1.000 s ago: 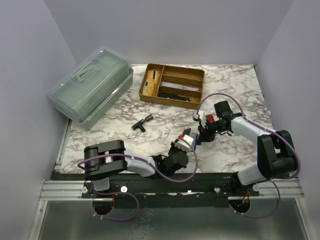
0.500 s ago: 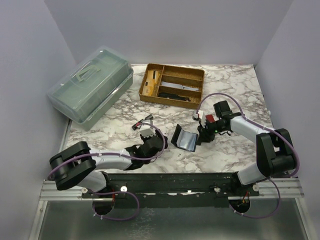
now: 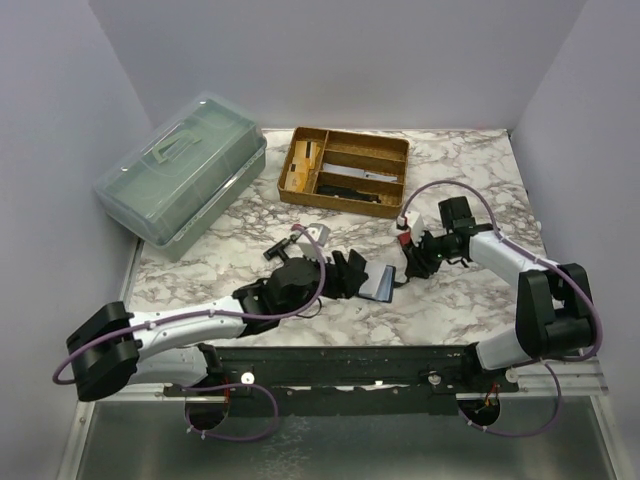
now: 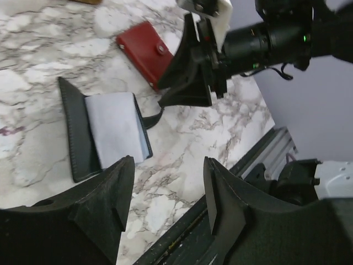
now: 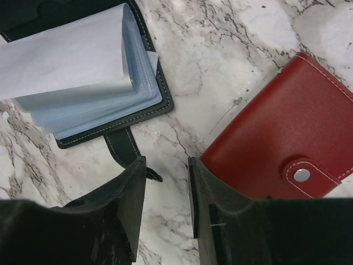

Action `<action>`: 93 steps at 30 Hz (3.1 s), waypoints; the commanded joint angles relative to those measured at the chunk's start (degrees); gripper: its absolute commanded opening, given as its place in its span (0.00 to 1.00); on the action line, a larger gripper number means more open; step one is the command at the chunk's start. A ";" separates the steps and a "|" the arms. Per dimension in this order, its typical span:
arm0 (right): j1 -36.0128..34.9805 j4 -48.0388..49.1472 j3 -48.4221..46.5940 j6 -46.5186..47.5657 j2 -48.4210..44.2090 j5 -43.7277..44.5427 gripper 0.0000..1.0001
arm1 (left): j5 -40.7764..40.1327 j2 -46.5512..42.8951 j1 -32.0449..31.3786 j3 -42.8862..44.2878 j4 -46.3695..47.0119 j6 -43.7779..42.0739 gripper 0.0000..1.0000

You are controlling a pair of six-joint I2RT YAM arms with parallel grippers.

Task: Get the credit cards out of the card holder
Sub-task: Open the card holder at the center of the board.

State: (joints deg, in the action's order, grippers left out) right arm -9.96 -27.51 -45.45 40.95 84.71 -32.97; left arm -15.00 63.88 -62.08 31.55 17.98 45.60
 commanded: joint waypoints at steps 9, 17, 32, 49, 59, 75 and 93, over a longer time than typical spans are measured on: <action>9.29 -1.69 -2.88 -5.35 -7.31 -18.38 0.41 | -9.19 23.51 -11.06 17.96 -7.57 -23.93 0.67; 9.59 -4.63 -4.76 -5.22 -5.44 -19.10 0.41 | -15.61 40.84 -10.59 32.92 -25.51 -24.67 0.73; 9.60 -4.92 -4.38 -4.61 -5.82 -20.31 0.41 | -11.09 42.42 -5.92 33.88 -27.95 -18.82 0.67; 9.60 -6.25 -3.94 -2.90 -5.97 -22.38 0.41 | -3.10 33.68 0.43 23.73 -21.45 -7.37 0.18; 5.94 -5.32 -3.26 -3.45 -6.37 -29.95 0.41 | 3.74 17.77 6.35 0.10 3.48 8.57 0.07; -11.13 11.57 -7.78 -24.04 4.72 -18.34 0.40 | -2.69 6.68 9.07 -8.14 -3.69 18.12 0.29; -14.48 17.35 -9.48 -35.26 15.28 -20.84 0.41 | 5.14 -0.13 12.26 -8.38 -3.45 9.29 0.54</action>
State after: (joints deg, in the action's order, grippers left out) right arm -24.29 -13.80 -55.81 8.84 99.85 -53.23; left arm -14.41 66.08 -50.89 23.00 13.72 58.89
